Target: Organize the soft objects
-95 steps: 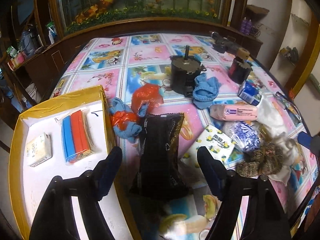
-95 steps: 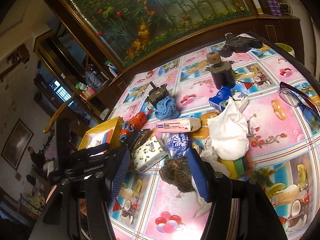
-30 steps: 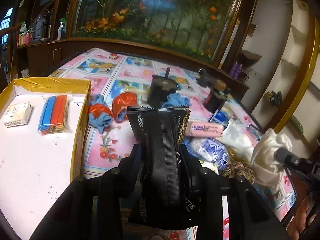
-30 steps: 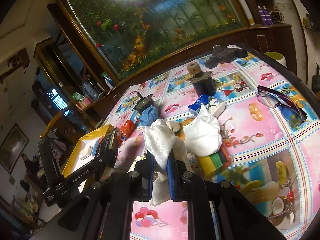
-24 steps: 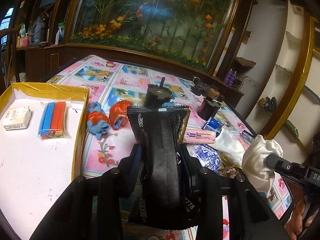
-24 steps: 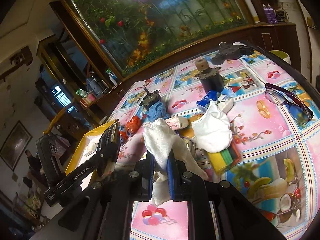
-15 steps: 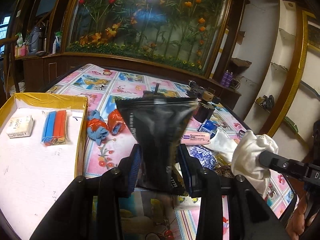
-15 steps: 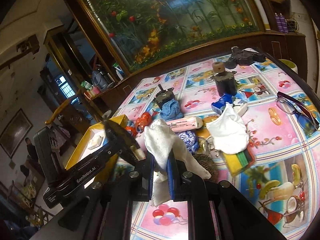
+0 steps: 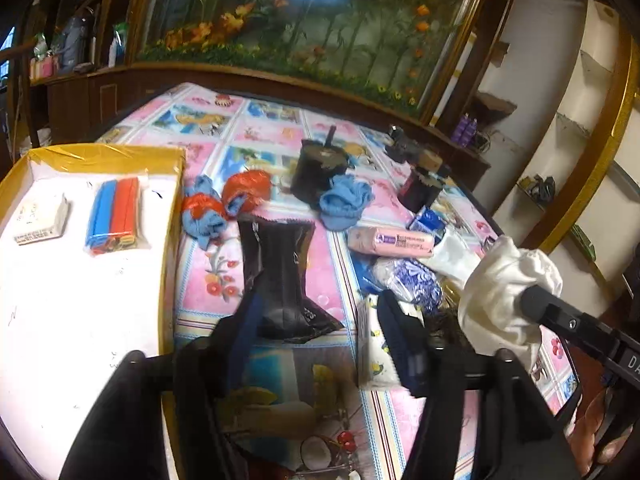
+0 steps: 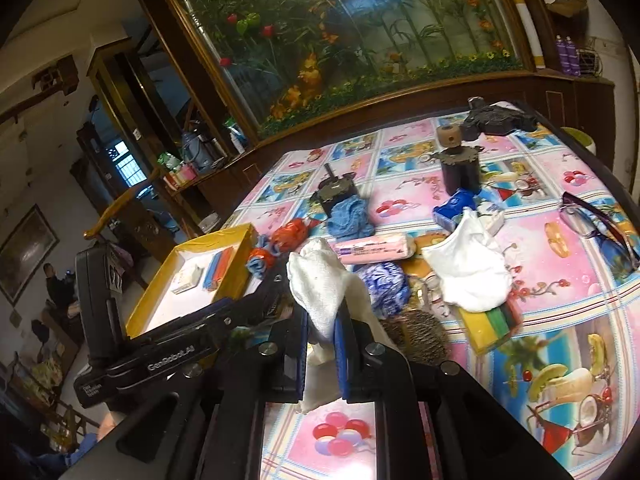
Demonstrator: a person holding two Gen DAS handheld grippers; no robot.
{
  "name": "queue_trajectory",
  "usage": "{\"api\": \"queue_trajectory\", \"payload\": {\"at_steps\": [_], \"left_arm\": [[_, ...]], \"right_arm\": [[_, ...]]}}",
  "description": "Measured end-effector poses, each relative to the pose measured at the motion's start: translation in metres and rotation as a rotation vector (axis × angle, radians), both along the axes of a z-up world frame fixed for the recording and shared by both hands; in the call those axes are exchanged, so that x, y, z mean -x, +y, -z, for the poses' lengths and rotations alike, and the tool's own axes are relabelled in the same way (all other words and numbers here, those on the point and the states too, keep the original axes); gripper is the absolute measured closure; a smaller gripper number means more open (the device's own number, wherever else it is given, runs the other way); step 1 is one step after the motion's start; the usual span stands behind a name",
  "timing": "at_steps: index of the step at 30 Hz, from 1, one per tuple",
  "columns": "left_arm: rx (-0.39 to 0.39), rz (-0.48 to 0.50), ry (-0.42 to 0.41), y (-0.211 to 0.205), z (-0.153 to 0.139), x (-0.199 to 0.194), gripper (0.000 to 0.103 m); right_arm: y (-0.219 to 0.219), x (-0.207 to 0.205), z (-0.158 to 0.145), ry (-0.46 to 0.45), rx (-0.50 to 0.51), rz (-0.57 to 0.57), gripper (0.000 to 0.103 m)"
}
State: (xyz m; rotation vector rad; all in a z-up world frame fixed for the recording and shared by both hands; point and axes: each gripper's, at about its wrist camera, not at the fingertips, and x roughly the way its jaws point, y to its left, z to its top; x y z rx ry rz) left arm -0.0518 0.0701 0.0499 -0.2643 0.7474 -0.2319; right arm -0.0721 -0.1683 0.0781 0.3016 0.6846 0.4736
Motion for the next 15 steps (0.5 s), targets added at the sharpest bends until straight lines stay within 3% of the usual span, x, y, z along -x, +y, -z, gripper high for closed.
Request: {"api": "queue_trajectory", "payload": {"at_steps": [6, 15], "left_arm": [[-0.036, 0.012, 0.093, -0.002, 0.002, -0.019, 0.033], [-0.228, -0.023, 0.271, -0.022, 0.027, -0.065, 0.033]], "right_arm": [[-0.03, 0.003, 0.006, -0.007, -0.03, 0.042, 0.09], [-0.075, 0.004, 0.022, 0.013, -0.06, 0.081, 0.091]]}}
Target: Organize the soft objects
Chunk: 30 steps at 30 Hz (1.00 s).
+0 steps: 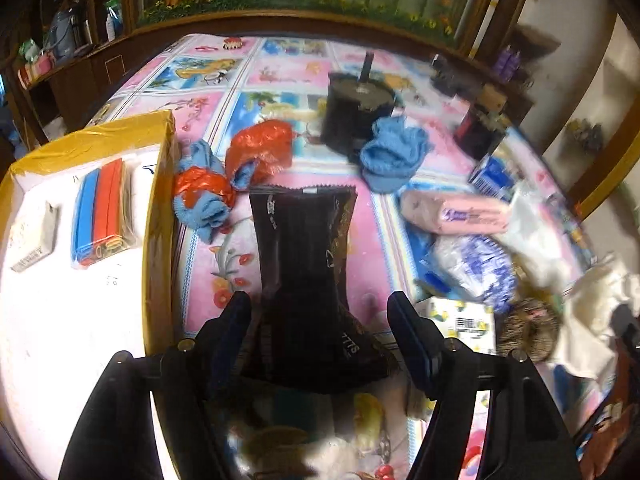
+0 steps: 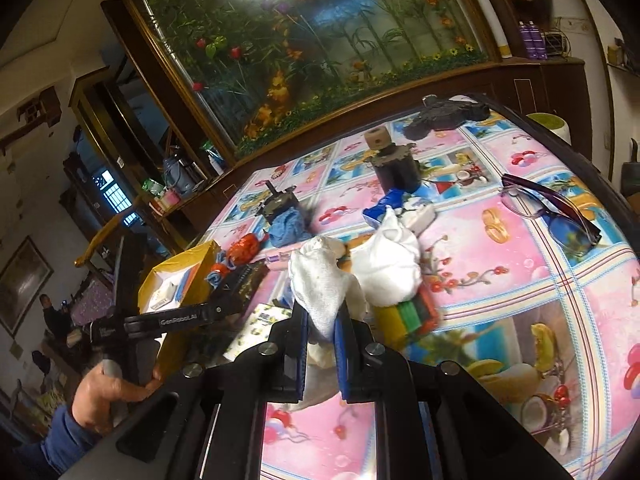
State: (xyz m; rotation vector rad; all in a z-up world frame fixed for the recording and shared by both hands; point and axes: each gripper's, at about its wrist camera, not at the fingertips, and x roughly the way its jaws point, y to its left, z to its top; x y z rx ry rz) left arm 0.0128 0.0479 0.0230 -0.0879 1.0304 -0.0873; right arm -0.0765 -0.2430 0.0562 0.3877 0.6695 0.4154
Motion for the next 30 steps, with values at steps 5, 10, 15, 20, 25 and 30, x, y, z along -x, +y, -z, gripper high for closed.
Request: {"api": "queue_trajectory", "payload": {"at_steps": [5, 10, 15, 20, 25, 30], "left_arm": [[-0.069, -0.048, 0.019, -0.007, 0.005, -0.006, 0.033], [-0.117, -0.059, -0.018, -0.01, 0.008, -0.005, 0.034], [-0.083, -0.077, -0.061, 0.0, 0.0, 0.003, 0.065], [-0.067, -0.071, -0.066, 0.001, -0.001, 0.005, 0.067], [-0.078, -0.057, -0.064, -0.002, -0.003, 0.004, 0.066], [-0.108, -0.035, -0.053, -0.005, -0.001, 0.003, 0.06]], "right_arm": [[-0.016, 0.003, 0.011, 0.057, 0.039, -0.016, 0.091], [-0.016, 0.011, 0.03, 0.147, 0.168, -0.048, 0.089], [-0.025, 0.022, 0.031, 0.154, 0.278, 0.001, 0.066], [-0.024, 0.037, 0.011, 0.053, 0.466, 0.046, 0.032], [-0.004, 0.043, 0.004, 0.0, 0.543, -0.033, 0.03], [0.023, 0.036, 0.013, -0.036, 0.641, -0.085, 0.03]]}}
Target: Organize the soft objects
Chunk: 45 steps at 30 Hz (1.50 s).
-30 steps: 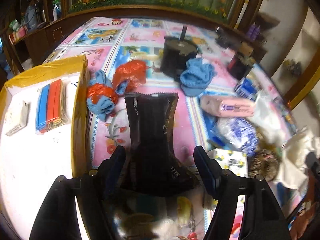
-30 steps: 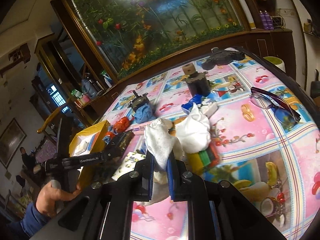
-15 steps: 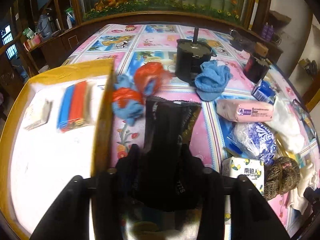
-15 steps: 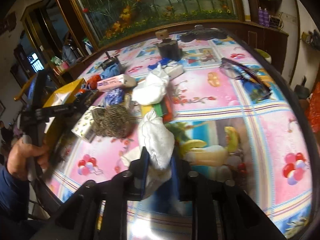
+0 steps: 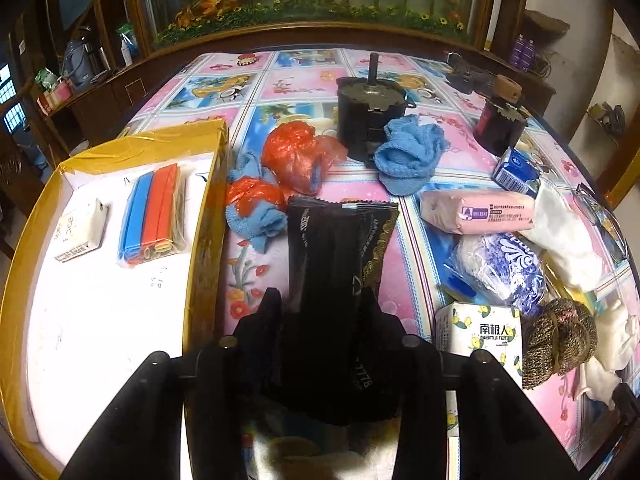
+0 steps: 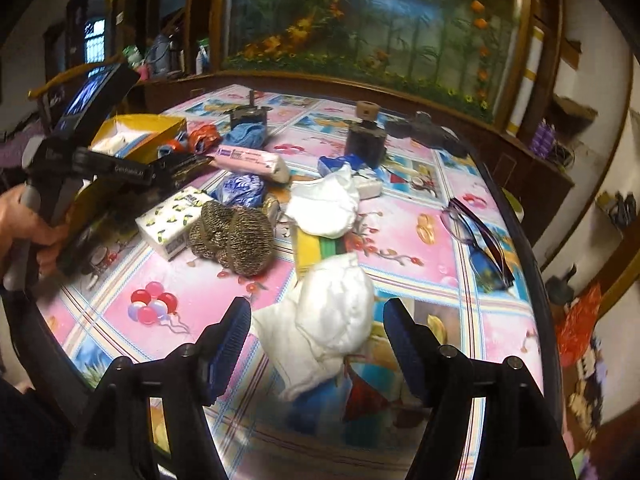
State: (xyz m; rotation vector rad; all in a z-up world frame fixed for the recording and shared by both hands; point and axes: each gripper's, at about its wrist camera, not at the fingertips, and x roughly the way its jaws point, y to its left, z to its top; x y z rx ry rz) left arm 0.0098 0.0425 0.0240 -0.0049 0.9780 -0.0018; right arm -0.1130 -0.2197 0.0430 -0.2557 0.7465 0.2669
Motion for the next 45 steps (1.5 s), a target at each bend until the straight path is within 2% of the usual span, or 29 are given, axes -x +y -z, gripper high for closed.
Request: {"api": "queue_trajectory", "payload": {"at_steps": [2, 4, 5, 7, 10, 14, 17, 19, 21, 24, 26, 29, 30, 31, 32, 33, 34, 37, 39, 40, 42, 43, 45], "left_arm": [[-0.009, -0.006, -0.01, 0.004, 0.0, 0.001, 0.056], [-0.039, -0.026, -0.022, 0.011, 0.001, 0.003, 0.055], [-0.04, -0.031, -0.025, 0.016, 0.001, 0.004, 0.055], [-0.038, -0.043, -0.026, 0.025, 0.001, 0.007, 0.051], [0.023, -0.017, -0.027, 0.039, -0.002, 0.011, 0.039], [0.084, 0.023, -0.034, 0.046, -0.014, 0.022, 0.036], [0.081, 0.062, -0.077, 0.041, -0.03, 0.03, 0.026], [0.072, 0.105, -0.115, 0.036, -0.042, 0.036, 0.023], [0.029, 0.144, -0.122, 0.028, -0.047, 0.033, 0.022], [-0.006, 0.17, -0.061, 0.022, -0.039, 0.017, 0.022], [-0.011, 0.14, -0.023, 0.027, -0.029, 0.004, 0.022], [0.029, 0.131, 0.026, 0.034, -0.017, -0.012, 0.022], [0.03, 0.129, 0.034, 0.033, -0.015, -0.015, 0.022], [0.024, 0.127, 0.042, 0.032, -0.012, -0.017, 0.03], [0.021, 0.124, 0.056, 0.03, -0.009, -0.019, 0.051], [0.024, 0.122, 0.079, 0.028, -0.004, -0.021, 0.061], [0.023, 0.123, 0.092, 0.026, 0.0, -0.022, 0.066], [-0.015, 0.137, 0.087, 0.017, 0.004, -0.02, 0.063], [-0.009, 0.126, 0.114, 0.015, 0.01, -0.022, 0.049], [-0.011, 0.121, 0.099, 0.015, 0.01, -0.021, 0.043], [-0.009, 0.108, 0.076, 0.014, 0.009, -0.017, 0.046], [-0.008, 0.102, 0.061, 0.014, 0.008, -0.014, 0.057], [0.009, 0.093, 0.045, 0.015, 0.005, -0.007, 0.062]], "right_arm": [[0.005, -0.009, 0.009, 0.036, 0.032, 0.004, 0.039], [0.006, -0.016, 0.02, 0.082, 0.05, 0.018, 0.076], [0.004, -0.019, 0.025, 0.106, 0.049, 0.029, 0.08], [-0.004, -0.02, 0.028, 0.121, 0.015, 0.042, 0.081], [-0.011, -0.019, 0.026, 0.127, -0.039, 0.054, 0.085], [-0.016, -0.015, 0.021, 0.114, -0.093, 0.062, 0.085], [-0.018, -0.013, 0.02, 0.111, -0.121, 0.064, 0.086], [-0.02, -0.011, 0.019, 0.106, -0.136, 0.063, 0.085], [-0.022, -0.012, 0.018, 0.109, -0.154, 0.062, 0.085], [-0.025, -0.011, 0.016, 0.101, -0.168, 0.066, 0.085], [-0.025, -0.01, 0.014, 0.097, -0.174, 0.065, 0.085], [-0.026, -0.009, 0.015, 0.1, -0.183, 0.066, 0.085], [-0.027, -0.01, 0.015, 0.102, -0.185, 0.068, 0.085], [-0.028, -0.011, 0.015, 0.103, -0.186, 0.072, 0.085], [-0.029, -0.011, 0.015, 0.103, -0.19, 0.075, 0.085], [-0.029, -0.011, 0.014, 0.103, -0.194, 0.076, 0.085], [-0.03, -0.011, 0.014, 0.103, -0.196, 0.077, 0.085], [-0.03, -0.011, 0.013, 0.104, -0.207, 0.077, 0.085], [-0.03, -0.011, 0.013, 0.106, -0.214, 0.077, 0.085], [-0.029, -0.011, 0.013, 0.105, -0.217, 0.078, 0.085], [-0.03, -0.01, 0.012, 0.103, -0.229, 0.08, 0.085], [-0.031, -0.01, 0.011, 0.103, -0.234, 0.08, 0.085], [-0.033, -0.009, 0.008, 0.098, -0.242, 0.084, 0.085]]}}
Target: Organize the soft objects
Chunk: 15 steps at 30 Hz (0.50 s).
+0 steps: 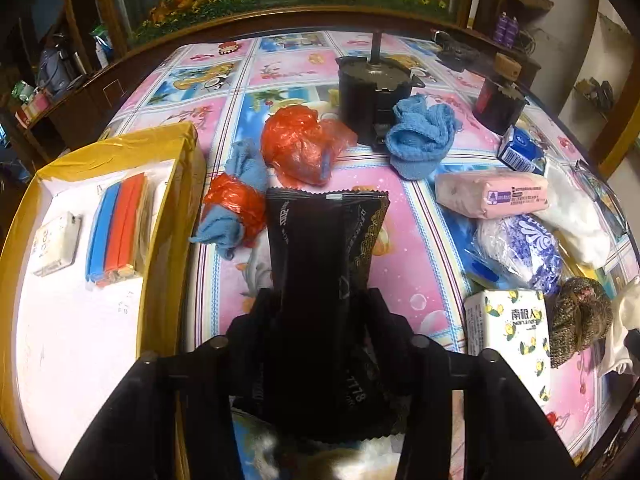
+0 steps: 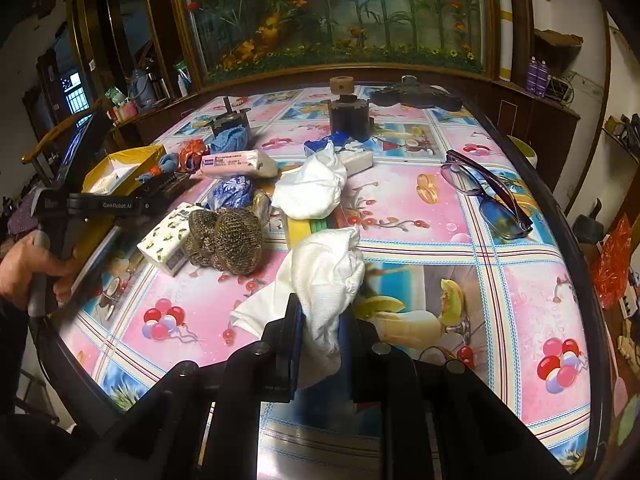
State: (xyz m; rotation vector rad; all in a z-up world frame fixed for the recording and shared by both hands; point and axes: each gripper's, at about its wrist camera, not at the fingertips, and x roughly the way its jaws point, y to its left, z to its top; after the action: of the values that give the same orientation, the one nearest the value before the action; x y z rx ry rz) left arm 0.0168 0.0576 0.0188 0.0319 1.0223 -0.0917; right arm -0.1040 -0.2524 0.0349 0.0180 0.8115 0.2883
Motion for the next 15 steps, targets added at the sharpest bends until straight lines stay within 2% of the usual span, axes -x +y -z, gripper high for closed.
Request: {"api": "queue_trajectory", "payload": {"at_steps": [1, 7, 15], "left_arm": [[0.025, 0.001, -0.01, 0.001, -0.003, 0.005, 0.066], [0.129, 0.021, -0.085, 0.003, -0.031, 0.036, 0.068], [0.195, 0.025, -0.163, 0.014, -0.064, 0.058, 0.068]], "right_arm": [[-0.001, 0.001, -0.002, -0.004, -0.005, 0.002, 0.085], [-0.005, 0.006, -0.017, -0.036, -0.049, 0.01, 0.085], [0.008, 0.005, -0.028, -0.05, -0.109, -0.027, 0.085]]}}
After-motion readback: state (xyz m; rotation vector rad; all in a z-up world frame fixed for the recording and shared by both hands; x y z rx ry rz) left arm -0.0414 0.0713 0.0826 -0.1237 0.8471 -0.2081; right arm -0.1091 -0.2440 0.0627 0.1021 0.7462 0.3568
